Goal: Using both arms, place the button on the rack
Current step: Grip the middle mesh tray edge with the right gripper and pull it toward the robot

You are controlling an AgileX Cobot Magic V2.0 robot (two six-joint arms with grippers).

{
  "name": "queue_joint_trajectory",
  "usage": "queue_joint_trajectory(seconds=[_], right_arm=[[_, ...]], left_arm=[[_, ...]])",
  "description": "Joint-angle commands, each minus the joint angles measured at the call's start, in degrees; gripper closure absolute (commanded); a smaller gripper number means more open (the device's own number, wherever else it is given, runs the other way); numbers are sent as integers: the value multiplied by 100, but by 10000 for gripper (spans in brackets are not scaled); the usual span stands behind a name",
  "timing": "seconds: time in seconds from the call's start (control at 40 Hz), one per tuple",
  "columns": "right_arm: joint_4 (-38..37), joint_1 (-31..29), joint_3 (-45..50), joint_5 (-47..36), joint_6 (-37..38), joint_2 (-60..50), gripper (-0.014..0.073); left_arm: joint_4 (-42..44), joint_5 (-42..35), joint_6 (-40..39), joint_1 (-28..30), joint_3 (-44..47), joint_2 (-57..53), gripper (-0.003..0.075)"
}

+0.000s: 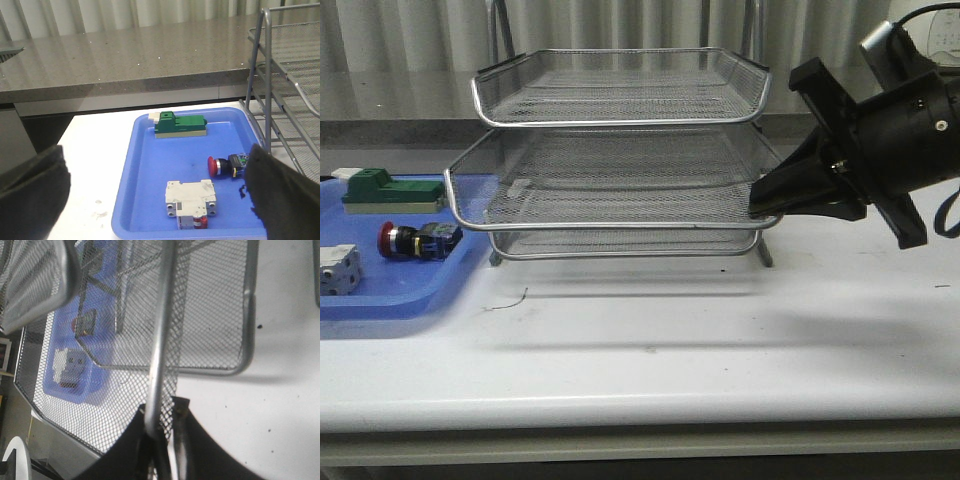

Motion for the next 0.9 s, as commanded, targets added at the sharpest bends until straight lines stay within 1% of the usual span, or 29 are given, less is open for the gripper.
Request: queue_joint_trajectory(seconds=[0.0,0.25,0.525,0.774,0.824,0.874], right_arm=[[71,-13,168,559,-101,-450,529],[63,-13,871,807,-251,-864,529],[63,-13,1612,807,-437,-1341,529],[134,-13,1748,776,-460,-1510,524],[143,-13,1742,759,-460,-1510,498],[143,-13,1737,748,-467,-1510,428]], left_arm=[[7,-471,-68,10,-229,68,50],[7,-471,-68,10,-229,68,50],[7,-471,-68,10,-229,68,50],[7,-480,-68,10,-229,68,50],[7,-480,-68,10,-229,68,50],[7,-480,-68,10,-229,68,50]])
